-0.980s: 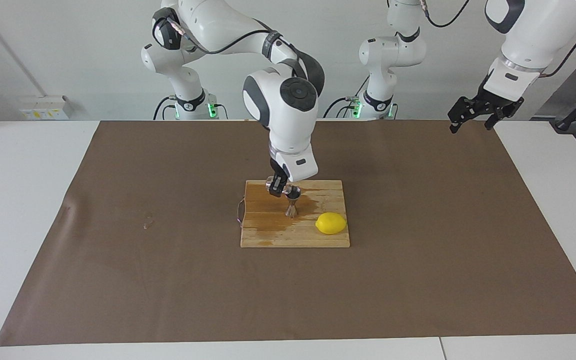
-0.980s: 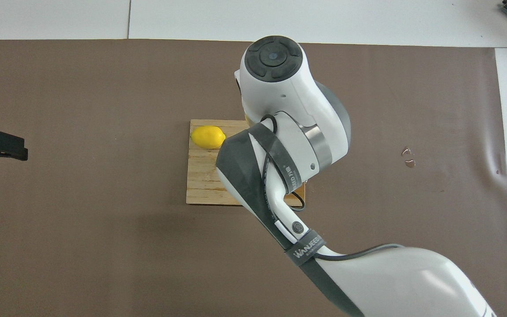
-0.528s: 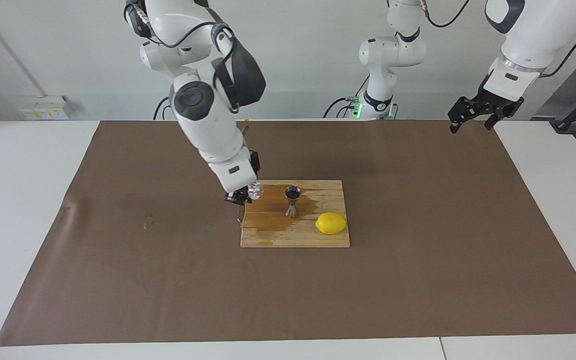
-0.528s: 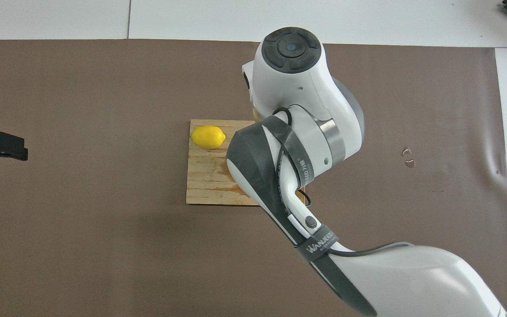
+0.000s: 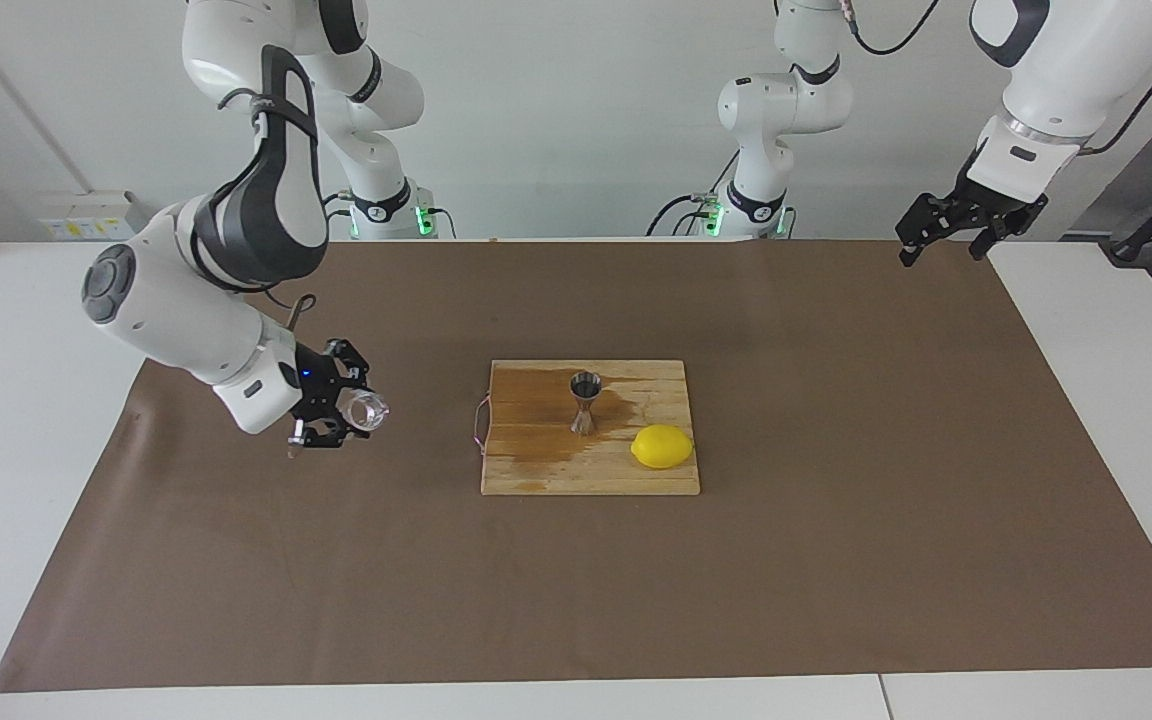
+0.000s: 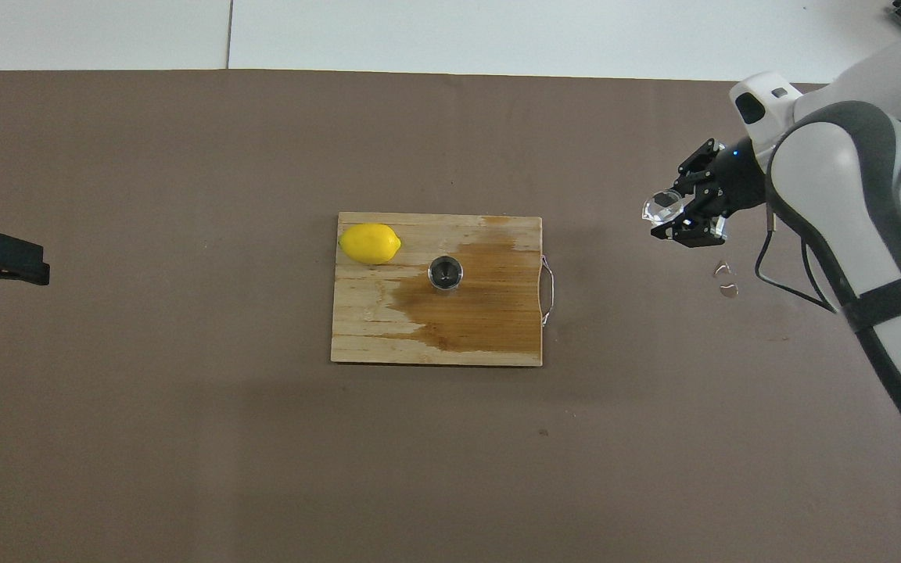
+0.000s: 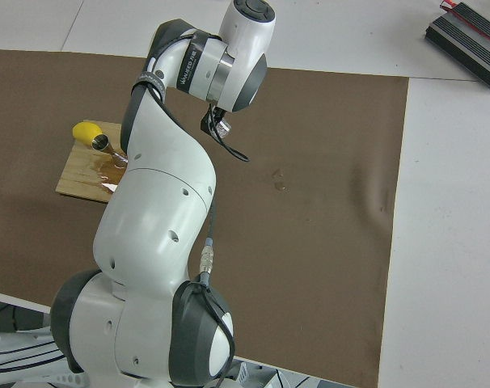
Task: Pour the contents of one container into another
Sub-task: 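Turn the clear glass upright and carry it back off the board, then lower the clear glass onto the table with the right gripper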
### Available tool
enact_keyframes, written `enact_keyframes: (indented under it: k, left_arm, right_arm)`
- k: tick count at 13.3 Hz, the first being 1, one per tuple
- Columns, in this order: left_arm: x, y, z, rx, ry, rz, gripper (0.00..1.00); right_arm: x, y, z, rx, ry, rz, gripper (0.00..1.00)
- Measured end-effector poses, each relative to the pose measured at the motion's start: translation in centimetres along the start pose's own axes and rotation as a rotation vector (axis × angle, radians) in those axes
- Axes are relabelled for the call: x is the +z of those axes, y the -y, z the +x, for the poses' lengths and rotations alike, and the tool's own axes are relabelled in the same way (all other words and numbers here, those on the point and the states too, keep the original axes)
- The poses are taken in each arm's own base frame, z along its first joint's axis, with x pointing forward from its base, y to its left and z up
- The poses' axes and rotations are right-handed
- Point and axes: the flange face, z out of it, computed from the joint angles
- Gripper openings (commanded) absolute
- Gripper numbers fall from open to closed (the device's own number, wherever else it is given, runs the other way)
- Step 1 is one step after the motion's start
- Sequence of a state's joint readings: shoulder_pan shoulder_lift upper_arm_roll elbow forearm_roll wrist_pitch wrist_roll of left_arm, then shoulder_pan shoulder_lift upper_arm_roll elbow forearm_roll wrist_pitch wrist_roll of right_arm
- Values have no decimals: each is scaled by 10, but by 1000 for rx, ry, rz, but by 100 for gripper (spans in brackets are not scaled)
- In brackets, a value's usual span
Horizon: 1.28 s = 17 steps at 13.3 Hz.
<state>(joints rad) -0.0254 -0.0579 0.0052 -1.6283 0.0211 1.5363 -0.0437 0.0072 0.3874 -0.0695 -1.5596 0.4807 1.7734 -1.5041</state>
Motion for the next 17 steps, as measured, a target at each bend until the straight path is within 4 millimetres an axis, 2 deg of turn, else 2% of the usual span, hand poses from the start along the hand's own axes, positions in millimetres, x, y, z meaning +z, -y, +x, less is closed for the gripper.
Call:
enact_keyframes:
  k: [5, 7, 9, 14, 17]
  left_arm:
    - [0, 0, 0, 0, 0, 0, 100]
    - [0, 0, 0, 0, 0, 0, 100]
    - [0, 0, 0, 0, 0, 0, 100]
    - [0, 0, 0, 0, 0, 0, 100]
    - [0, 0, 0, 0, 0, 0, 100]
  right_arm:
    - [11, -3, -136, -87, -137, -21, 18]
    - [23, 1, -173, -119, -198, -34, 20]
    - [33, 0, -191, -139, -249, -41, 21]
    - [54, -1, -205, -200, -371, -34, 26]
    - [65, 2, -221, -239, -439, -15, 28]
